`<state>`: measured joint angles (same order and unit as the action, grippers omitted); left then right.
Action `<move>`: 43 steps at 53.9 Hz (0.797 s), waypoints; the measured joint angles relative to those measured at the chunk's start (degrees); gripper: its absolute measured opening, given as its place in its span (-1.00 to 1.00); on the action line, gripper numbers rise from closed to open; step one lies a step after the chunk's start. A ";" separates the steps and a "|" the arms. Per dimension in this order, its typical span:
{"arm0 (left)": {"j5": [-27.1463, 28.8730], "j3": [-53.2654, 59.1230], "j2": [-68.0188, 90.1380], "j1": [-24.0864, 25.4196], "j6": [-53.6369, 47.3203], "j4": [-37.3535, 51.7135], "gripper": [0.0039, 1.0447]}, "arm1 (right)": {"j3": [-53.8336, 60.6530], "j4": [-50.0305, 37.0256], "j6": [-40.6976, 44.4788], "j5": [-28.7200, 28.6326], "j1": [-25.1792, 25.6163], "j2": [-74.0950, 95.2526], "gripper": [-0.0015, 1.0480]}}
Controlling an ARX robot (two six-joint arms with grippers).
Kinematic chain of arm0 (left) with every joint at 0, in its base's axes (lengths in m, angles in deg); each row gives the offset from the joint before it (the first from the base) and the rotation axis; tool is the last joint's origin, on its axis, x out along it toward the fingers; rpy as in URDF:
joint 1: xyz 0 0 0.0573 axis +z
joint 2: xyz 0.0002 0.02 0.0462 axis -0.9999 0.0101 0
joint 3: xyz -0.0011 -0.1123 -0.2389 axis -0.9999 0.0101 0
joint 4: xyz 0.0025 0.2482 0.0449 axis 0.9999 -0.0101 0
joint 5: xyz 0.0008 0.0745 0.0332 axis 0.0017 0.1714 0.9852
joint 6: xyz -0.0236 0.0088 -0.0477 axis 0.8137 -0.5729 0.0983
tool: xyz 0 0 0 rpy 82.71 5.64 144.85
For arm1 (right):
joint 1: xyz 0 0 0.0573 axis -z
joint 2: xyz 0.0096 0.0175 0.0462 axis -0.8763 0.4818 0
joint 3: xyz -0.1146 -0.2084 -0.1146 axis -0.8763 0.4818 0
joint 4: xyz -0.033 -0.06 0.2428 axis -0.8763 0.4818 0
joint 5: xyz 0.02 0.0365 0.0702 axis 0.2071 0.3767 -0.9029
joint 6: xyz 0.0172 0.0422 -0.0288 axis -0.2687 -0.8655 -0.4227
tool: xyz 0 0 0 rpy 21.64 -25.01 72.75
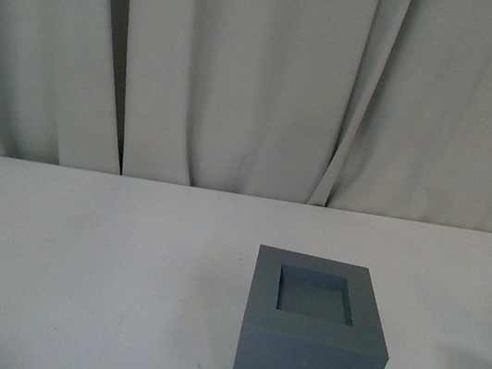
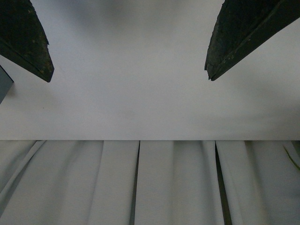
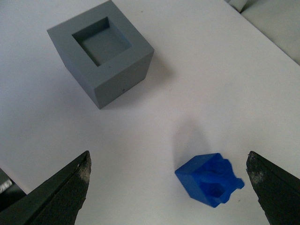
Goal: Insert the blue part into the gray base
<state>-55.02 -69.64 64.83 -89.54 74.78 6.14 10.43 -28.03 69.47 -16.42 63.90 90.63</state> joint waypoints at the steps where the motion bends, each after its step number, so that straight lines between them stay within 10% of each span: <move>1: 0.00 0.00 0.00 0.00 0.00 0.00 0.89 | -1.53 1.33 1.77 0.20 0.04 1.46 0.86; 18: 0.00 0.00 0.00 0.00 0.00 0.00 0.89 | -16.55 14.62 22.97 7.72 0.57 17.11 0.86; 43: 0.00 0.00 0.00 0.00 0.00 0.00 0.89 | -22.47 17.81 28.70 15.93 0.00 30.73 0.86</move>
<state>-55.02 -69.64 64.83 -89.54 74.78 6.14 -12.04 -10.22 98.17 -0.48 63.90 121.36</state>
